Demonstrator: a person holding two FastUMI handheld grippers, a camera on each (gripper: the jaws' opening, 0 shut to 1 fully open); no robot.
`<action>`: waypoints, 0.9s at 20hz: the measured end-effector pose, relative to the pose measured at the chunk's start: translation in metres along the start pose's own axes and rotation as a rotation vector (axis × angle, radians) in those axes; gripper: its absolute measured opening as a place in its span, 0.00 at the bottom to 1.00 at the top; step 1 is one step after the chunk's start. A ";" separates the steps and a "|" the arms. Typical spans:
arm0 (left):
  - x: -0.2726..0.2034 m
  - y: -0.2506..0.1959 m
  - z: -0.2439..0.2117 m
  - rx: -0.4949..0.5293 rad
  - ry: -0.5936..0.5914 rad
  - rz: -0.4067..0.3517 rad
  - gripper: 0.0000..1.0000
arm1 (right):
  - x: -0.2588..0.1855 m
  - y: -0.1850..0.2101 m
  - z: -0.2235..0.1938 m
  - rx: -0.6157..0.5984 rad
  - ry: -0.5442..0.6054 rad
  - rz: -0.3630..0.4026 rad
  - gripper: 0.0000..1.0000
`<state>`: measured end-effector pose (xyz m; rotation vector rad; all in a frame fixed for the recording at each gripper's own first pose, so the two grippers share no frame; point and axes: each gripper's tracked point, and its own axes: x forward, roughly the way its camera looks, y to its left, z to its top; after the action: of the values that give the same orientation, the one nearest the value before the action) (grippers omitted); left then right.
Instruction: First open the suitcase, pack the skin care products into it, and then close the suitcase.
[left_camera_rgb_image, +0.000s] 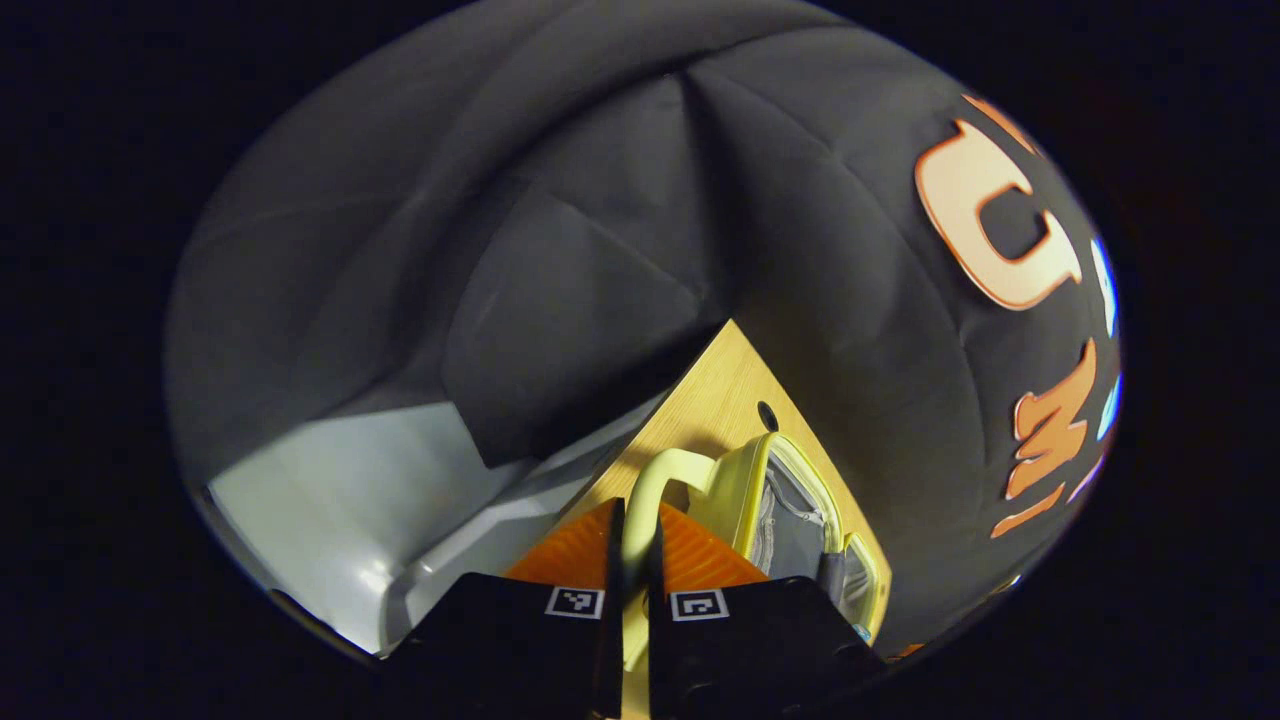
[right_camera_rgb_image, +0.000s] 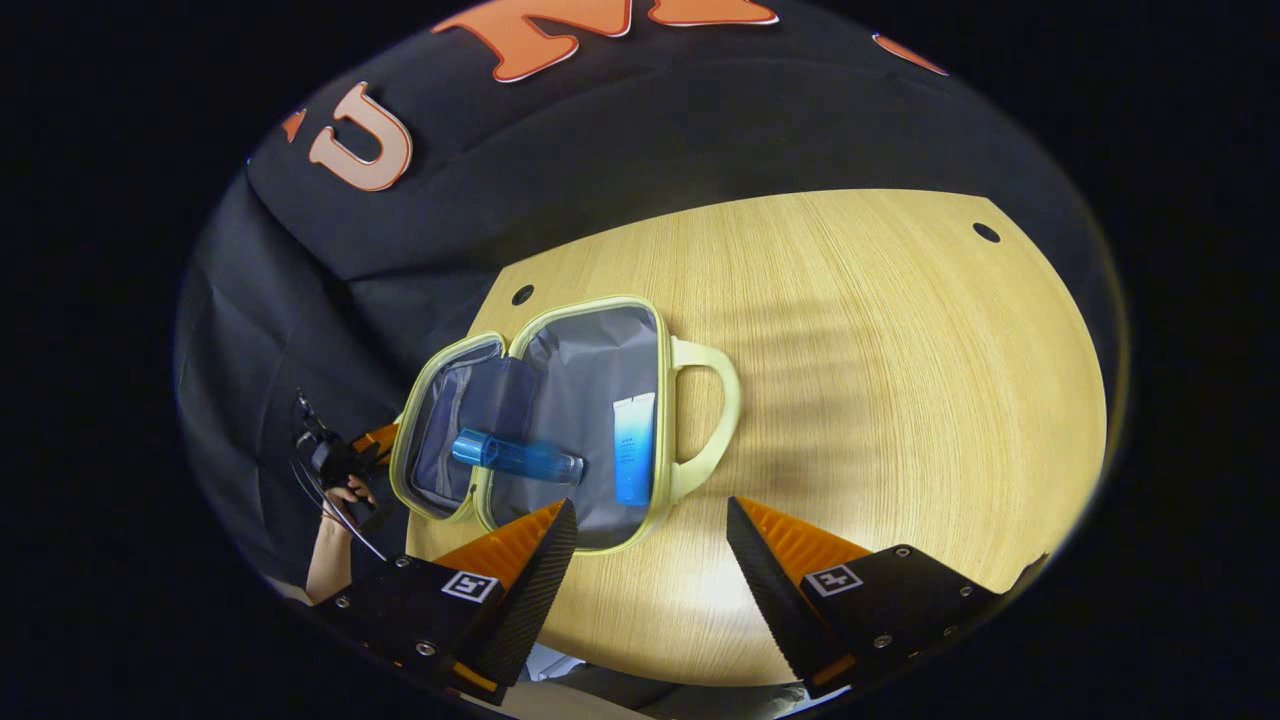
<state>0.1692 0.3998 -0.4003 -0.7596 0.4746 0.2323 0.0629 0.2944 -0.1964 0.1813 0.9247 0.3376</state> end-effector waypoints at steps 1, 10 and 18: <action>-0.014 -0.018 0.013 0.035 -0.029 -0.012 0.10 | -0.002 -0.001 0.001 -0.002 -0.005 0.002 0.96; -0.117 -0.268 0.019 0.289 -0.132 -0.234 0.10 | -0.036 -0.029 0.006 -0.001 -0.064 0.095 0.96; -0.109 -0.404 -0.087 0.543 -0.131 -0.168 0.10 | -0.077 -0.116 -0.002 0.001 -0.082 0.102 0.96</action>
<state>0.1943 0.0497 -0.1566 -0.2482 0.3249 -0.0087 0.0426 0.1586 -0.1740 0.2419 0.8364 0.4210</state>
